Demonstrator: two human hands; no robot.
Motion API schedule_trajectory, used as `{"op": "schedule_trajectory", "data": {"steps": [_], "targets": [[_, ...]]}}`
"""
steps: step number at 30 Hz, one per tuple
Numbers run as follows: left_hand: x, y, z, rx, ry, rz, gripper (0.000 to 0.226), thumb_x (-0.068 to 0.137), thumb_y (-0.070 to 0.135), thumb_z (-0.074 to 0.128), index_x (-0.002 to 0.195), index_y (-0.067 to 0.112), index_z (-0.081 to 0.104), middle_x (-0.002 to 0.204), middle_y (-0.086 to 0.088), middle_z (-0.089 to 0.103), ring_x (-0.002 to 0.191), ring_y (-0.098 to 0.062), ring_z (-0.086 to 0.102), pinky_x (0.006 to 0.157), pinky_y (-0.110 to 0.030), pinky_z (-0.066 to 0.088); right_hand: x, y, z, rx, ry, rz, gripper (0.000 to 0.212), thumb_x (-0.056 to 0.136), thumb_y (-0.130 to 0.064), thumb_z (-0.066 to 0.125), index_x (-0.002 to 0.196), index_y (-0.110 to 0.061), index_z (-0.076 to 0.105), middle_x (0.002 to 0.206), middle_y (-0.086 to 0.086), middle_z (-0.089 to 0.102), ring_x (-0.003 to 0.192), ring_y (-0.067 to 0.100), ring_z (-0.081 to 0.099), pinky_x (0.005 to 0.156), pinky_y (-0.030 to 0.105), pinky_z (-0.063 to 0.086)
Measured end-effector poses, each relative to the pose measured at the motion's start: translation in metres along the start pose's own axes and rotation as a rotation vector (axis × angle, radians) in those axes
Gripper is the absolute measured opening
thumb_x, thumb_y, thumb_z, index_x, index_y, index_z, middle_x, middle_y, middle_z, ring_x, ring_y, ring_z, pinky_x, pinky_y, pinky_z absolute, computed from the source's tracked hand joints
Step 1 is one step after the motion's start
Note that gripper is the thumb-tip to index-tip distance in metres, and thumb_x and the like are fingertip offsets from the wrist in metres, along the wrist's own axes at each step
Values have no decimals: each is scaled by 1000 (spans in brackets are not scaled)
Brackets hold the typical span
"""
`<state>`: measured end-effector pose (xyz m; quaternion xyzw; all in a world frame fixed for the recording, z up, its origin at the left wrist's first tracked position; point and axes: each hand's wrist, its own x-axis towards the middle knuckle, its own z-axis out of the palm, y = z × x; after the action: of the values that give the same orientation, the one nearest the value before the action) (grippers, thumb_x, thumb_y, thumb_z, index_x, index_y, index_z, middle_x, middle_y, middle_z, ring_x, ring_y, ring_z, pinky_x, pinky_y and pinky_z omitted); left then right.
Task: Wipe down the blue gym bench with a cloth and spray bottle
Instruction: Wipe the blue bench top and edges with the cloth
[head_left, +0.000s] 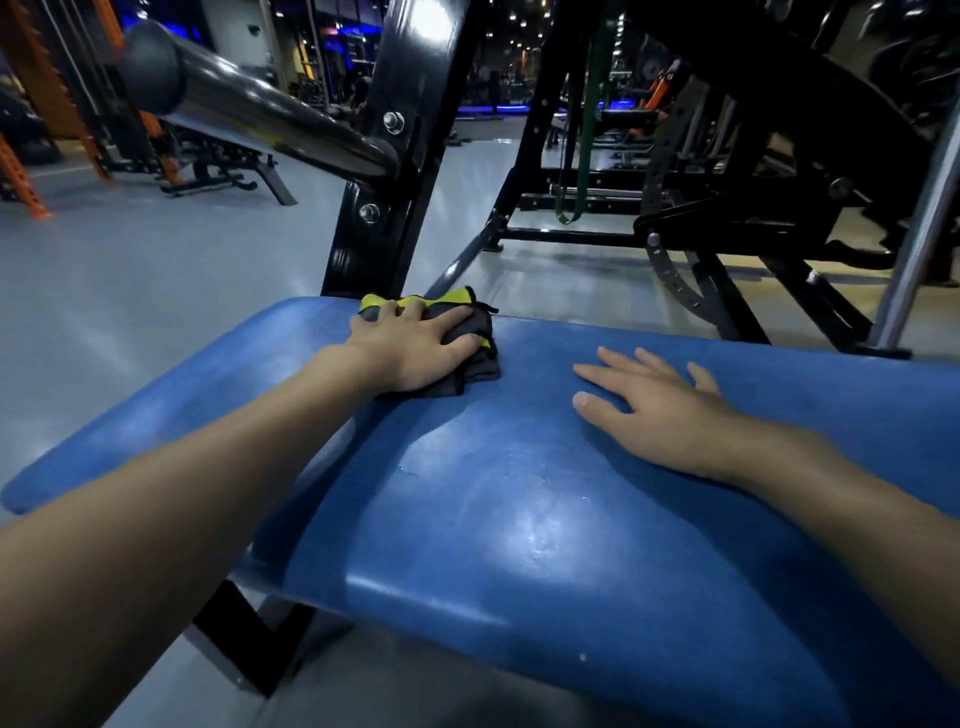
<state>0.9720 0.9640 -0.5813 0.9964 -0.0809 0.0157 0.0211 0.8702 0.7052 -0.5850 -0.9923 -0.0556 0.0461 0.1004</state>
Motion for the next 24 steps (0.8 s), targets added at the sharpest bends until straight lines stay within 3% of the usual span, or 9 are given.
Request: {"op": "schedule_trajectory", "data": {"steps": [2, 5, 9, 17, 21, 22, 24], "targets": [[-5, 17, 1, -4, -3, 5, 66, 85, 80, 14, 148, 60, 17, 161, -4, 26, 147, -35, 21, 113, -63, 19, -9, 19, -6, -43, 31, 7, 60, 95, -68, 23, 152, -48, 23, 166, -17, 4, 153, 13, -3, 119, 56, -6], [-12, 43, -1, -5, -14, 15, 64, 87, 79, 15, 148, 60, 17, 162, -4, 25, 148, -35, 20, 114, -63, 19, -29, 53, -9, -88, -8, 107, 66, 89, -77, 15, 151, -55, 10, 165, -18, -5, 153, 19, -8, 117, 60, -7], [-19, 77, 0, 8, -28, 43, 61, 91, 77, 17, 150, 59, 15, 162, -3, 24, 148, -35, 18, 113, -62, 19, -37, 59, -4, -93, -15, 114, 66, 92, -74, 12, 153, -52, 4, 165, -16, -9, 153, 22, -11, 116, 64, -6], [-25, 123, -1, 31, -56, 131, 62, 93, 74, 16, 153, 56, 11, 164, -3, 20, 150, -34, 15, 114, -60, 17, -36, 57, -6, -2, 12, 91, 63, 95, -70, 24, 154, -49, 16, 166, -15, 0, 153, 20, -7, 118, 61, -8], [-25, 143, -1, 28, -42, 170, 61, 94, 73, 17, 152, 56, 12, 162, -2, 24, 148, -32, 18, 112, -59, 20, -56, 95, -29, 97, 162, 37, 48, 101, -52, 41, 147, -38, 42, 160, -11, 30, 147, 13, 25, 121, 44, 10], [-25, 150, 0, 25, -35, 177, 60, 94, 73, 17, 152, 56, 13, 161, -2, 25, 148, -32, 18, 111, -59, 20, -61, 115, -34, 47, 173, 64, 48, 101, -52, 41, 147, -39, 41, 160, -10, 30, 147, 14, 25, 120, 45, 10], [-25, 166, 3, 26, -29, 192, 60, 94, 72, 18, 152, 56, 13, 161, -2, 25, 148, -32, 19, 111, -59, 21, -73, 149, -37, -66, 88, 203, 58, 98, -65, 30, 152, -45, 27, 166, -10, 12, 153, 20, 8, 119, 56, 2]]}}
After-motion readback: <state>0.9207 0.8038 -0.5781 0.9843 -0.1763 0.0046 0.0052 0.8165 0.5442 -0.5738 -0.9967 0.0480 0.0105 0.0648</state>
